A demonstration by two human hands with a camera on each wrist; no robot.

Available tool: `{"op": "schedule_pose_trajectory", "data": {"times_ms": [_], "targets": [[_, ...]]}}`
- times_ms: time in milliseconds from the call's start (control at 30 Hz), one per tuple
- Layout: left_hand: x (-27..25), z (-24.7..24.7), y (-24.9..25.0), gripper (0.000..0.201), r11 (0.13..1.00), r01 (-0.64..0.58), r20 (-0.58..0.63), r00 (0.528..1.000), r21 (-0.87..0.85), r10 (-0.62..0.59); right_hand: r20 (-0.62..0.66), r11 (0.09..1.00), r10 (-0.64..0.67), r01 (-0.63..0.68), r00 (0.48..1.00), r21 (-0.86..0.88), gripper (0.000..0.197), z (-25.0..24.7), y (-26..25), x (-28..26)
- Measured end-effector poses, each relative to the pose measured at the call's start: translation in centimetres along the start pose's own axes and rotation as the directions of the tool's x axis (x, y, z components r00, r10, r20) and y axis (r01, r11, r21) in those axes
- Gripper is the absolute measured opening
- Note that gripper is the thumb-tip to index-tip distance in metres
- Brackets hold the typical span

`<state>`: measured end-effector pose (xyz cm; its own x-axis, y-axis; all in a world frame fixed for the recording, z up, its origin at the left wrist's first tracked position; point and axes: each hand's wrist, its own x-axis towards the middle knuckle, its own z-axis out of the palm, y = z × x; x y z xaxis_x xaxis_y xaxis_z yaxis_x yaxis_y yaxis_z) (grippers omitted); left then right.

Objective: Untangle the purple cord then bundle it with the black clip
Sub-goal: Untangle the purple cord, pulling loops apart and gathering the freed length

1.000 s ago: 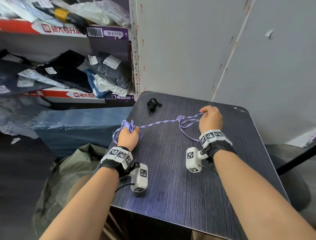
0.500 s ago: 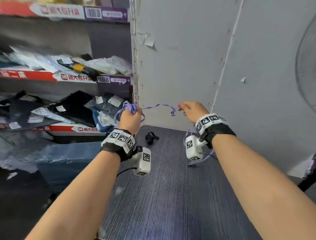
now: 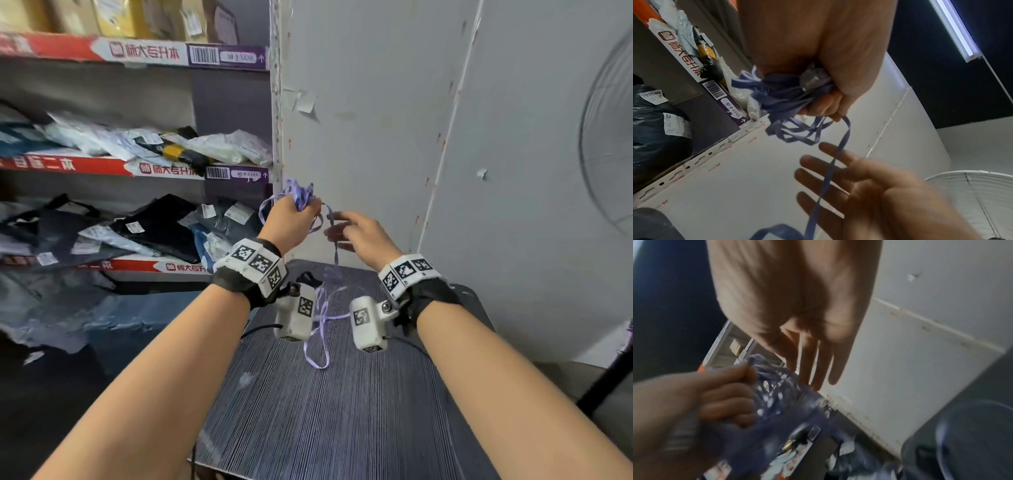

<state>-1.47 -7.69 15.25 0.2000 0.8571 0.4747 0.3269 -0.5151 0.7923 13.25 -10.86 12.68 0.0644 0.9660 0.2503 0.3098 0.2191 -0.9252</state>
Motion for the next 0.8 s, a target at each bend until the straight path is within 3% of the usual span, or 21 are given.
{"op": "schedule_pose_trajectory", "data": {"times_ms": [33,100,267,467,733,800], "targets": [[-0.2,0.2,-0.2,0.044,1.0,0.003,0.001,1.0,0.007,-0.003,0.06,0.994,0.039,-0.045,0.997,0.099,0.035,0.6,0.0,-0.5],[-0.6,0.4,-0.5,0.042,1.0,0.013,-0.002,1.0,0.005,-0.013,0.134,0.987,0.07,-0.088,0.988,0.134,0.034,1.4,0.7,-1.2],[-0.6,-0.7,-1.2,0.043,0.995,0.035,-0.038,0.998,-0.093,-0.039,0.122,0.992,0.062,-0.048,0.991,-0.115,0.022,1.0,4.4,-1.2],[0.0,-2.3,-3.5,0.043,0.997,0.076,-0.183,0.98,-0.032,-0.081,-0.054,0.943,0.033,-0.049,0.998,-0.328,0.022,-0.6,6.2,-0.5],[-0.3,-2.3,-5.8,0.044,0.979,0.198,-0.21,0.96,0.04,-0.186,-0.123,0.689,0.067,-0.135,0.99,-0.712,0.03,-1.7,6.2,0.2],[-0.6,-2.2,-6.2,0.043,0.973,0.226,-0.208,0.954,0.034,-0.214,-0.2,0.74,-0.037,-0.108,0.979,-0.664,0.032,-1.8,5.7,0.5]]}}
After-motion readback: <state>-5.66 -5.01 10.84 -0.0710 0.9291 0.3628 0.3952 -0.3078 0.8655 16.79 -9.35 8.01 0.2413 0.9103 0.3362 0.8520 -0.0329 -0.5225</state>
